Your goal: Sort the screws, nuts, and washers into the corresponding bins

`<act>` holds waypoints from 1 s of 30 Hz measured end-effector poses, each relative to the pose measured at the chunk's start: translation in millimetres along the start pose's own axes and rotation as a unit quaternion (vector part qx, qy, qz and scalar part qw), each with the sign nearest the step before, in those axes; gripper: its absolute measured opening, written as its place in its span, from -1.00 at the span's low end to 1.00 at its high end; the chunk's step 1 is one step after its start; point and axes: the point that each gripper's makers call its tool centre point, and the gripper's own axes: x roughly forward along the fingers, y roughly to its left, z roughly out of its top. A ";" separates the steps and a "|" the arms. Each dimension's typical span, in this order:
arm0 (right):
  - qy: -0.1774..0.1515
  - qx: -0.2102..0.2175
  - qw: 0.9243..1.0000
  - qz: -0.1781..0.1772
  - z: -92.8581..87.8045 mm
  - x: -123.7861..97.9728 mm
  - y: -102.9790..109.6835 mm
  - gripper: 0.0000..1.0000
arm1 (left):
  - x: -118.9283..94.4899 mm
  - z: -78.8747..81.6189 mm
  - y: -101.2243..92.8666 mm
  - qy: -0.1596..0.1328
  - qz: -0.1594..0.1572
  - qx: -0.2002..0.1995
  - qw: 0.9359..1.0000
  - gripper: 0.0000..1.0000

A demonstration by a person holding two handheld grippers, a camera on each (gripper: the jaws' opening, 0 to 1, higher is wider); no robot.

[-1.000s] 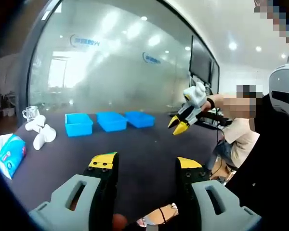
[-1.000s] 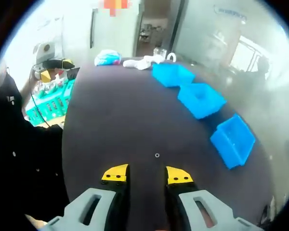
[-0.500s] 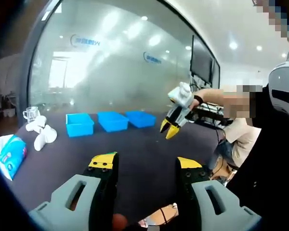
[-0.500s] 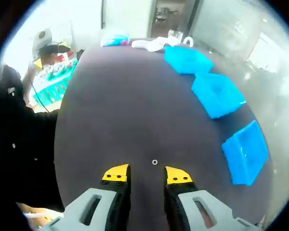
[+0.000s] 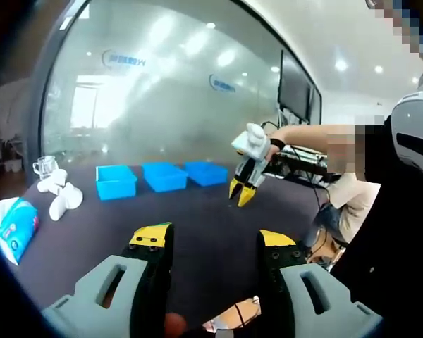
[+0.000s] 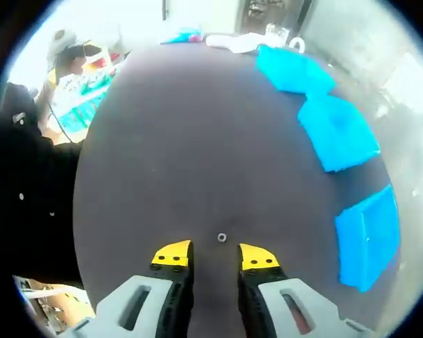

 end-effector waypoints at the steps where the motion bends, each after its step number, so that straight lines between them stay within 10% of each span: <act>1: 0.001 -0.001 1.000 0.001 0.5 0.3 -0.6 -0.59 | 0.1 -0.5 0.0 0.000 0.000 -0.001 1.000 -0.11; 30: 0.023 -0.008 0.999 0.025 -1.3 14.5 -6.1 -0.78 | -3.2 -8.9 1.1 0.008 0.006 -0.011 1.000 -0.12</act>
